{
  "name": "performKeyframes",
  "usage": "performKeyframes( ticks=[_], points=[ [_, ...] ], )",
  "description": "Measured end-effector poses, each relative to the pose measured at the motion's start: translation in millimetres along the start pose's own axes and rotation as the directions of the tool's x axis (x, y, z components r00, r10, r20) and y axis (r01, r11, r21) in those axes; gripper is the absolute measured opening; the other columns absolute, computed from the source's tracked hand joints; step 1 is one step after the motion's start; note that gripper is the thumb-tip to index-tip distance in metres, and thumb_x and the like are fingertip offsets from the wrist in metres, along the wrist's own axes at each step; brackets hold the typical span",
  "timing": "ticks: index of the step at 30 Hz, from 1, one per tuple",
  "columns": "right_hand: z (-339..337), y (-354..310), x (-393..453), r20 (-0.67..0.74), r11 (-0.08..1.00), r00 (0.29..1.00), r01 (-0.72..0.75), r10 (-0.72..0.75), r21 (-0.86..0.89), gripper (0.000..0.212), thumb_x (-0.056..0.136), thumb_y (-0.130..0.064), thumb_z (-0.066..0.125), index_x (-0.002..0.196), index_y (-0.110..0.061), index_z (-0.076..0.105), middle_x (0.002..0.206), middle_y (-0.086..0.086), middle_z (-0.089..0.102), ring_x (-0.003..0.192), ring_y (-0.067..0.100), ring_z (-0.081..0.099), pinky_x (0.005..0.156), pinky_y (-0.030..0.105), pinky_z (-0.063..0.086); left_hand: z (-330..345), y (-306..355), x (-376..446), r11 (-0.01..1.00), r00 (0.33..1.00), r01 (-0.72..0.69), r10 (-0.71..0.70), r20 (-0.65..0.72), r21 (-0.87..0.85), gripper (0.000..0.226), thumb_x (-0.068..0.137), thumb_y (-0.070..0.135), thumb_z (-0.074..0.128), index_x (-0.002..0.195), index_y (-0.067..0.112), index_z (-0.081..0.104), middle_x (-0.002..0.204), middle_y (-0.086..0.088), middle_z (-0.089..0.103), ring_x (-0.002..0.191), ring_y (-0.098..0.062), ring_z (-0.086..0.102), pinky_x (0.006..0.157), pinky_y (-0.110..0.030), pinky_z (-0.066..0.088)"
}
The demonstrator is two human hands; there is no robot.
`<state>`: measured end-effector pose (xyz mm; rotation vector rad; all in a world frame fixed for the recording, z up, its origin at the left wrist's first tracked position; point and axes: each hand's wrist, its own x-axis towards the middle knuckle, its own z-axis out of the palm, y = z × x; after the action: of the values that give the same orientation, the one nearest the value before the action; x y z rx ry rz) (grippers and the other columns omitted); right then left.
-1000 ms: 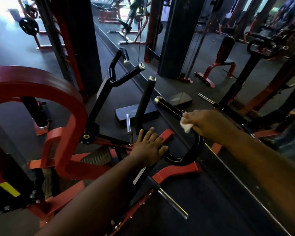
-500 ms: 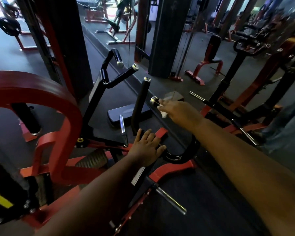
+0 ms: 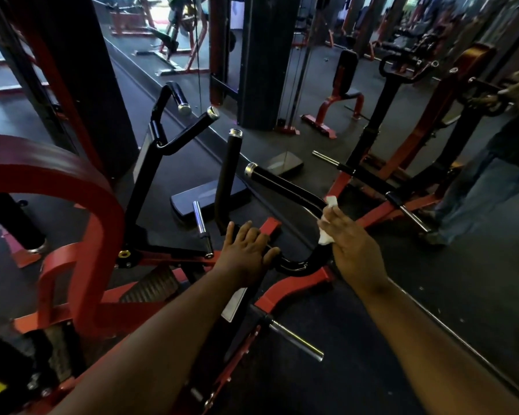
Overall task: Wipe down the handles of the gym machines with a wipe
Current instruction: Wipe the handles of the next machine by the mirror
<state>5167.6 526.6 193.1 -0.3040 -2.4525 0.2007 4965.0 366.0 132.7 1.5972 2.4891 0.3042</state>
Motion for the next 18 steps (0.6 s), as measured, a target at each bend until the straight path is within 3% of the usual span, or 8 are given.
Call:
performKeyframes(
  ticks=[3, 7, 10, 14, 16, 18],
  points=[
    [13, -9, -29, -0.079, 0.996, 0.993, -0.086, 0.088, 0.030, 0.047, 0.092, 0.014, 0.058, 0.135, -0.003, 0.062, 0.151, 0.011, 0.051, 0.147, 0.023, 0.040, 0.117, 0.038, 0.040, -1, 0, 0, 1.000, 1.000, -0.002, 0.002, 0.002, 0.025, 0.061, 0.106, 0.061, 0.015, 0.150, 0.025, 0.038, 0.158, -0.003, 0.032, 0.159, -0.023, -0.001, 0.124, -0.058, -0.014],
    [20, -24, -60, -0.105, 0.977, 0.974, -0.191, 0.201, 0.095, 0.055, 0.085, 0.019, 0.065, 0.134, -0.004, 0.063, 0.146, 0.012, 0.055, 0.142, 0.022, 0.047, 0.118, 0.025, 0.035, -4, 1, -1, 0.999, 1.000, -0.006, 0.005, 0.023, 0.031, 0.061, 0.106, 0.060, 0.014, 0.152, 0.025, 0.036, 0.159, -0.004, 0.031, 0.159, -0.024, -0.002, 0.124, -0.057, -0.015],
    [23, -36, -79, -0.114, 0.927, 0.939, -0.291, 0.324, 0.235, 0.055, 0.082, 0.021, 0.065, 0.129, -0.007, 0.067, 0.139, 0.006, 0.062, 0.135, 0.011, 0.054, 0.113, 0.024, 0.042, -6, 2, 1, 1.000, 0.999, -0.002, 0.001, 0.044, 0.019, 0.061, 0.106, 0.059, 0.017, 0.153, 0.024, 0.036, 0.160, -0.005, 0.031, 0.158, -0.024, -0.001, 0.124, -0.057, -0.012],
    [18, -30, -73, -0.236, 0.768, 0.758, -0.488, 0.609, 0.414, 0.046, 0.087, 0.015, 0.064, 0.122, -0.013, 0.072, 0.120, 0.004, 0.073, 0.114, 0.019, 0.069, 0.100, 0.035, 0.055, -6, 1, 2, 1.000, 0.999, -0.002, 0.002, 0.038, 0.001, 0.059, 0.106, 0.059, 0.019, 0.151, 0.025, 0.039, 0.159, -0.004, 0.032, 0.158, -0.024, 0.001, 0.124, -0.057, -0.014],
    [9, -19, -47, -0.325, 0.725, 0.664, -0.510, 0.674, 0.463, 0.035, 0.092, 0.006, 0.062, 0.123, -0.008, 0.071, 0.117, 0.005, 0.074, 0.110, 0.009, 0.069, 0.097, 0.033, 0.056, -6, 0, 1, 1.000, 0.999, -0.008, 0.008, 0.046, 0.004, 0.058, 0.107, 0.060, 0.019, 0.150, 0.026, 0.038, 0.158, -0.004, 0.032, 0.158, -0.023, 0.001, 0.124, -0.056, -0.015],
    [1, -15, -13, -0.335, 0.706, 0.635, -0.521, 0.696, 0.479, 0.032, 0.096, -0.001, 0.061, 0.125, -0.010, 0.070, 0.120, 0.001, 0.072, 0.109, -0.001, 0.065, 0.096, 0.028, 0.055, -6, -1, 1, 0.999, 0.998, -0.023, 0.021, 0.056, 0.032, 0.057, 0.107, 0.059, 0.019, 0.150, 0.026, 0.037, 0.157, -0.004, 0.031, 0.158, -0.025, 0.001, 0.124, -0.057, -0.015]
  ],
)
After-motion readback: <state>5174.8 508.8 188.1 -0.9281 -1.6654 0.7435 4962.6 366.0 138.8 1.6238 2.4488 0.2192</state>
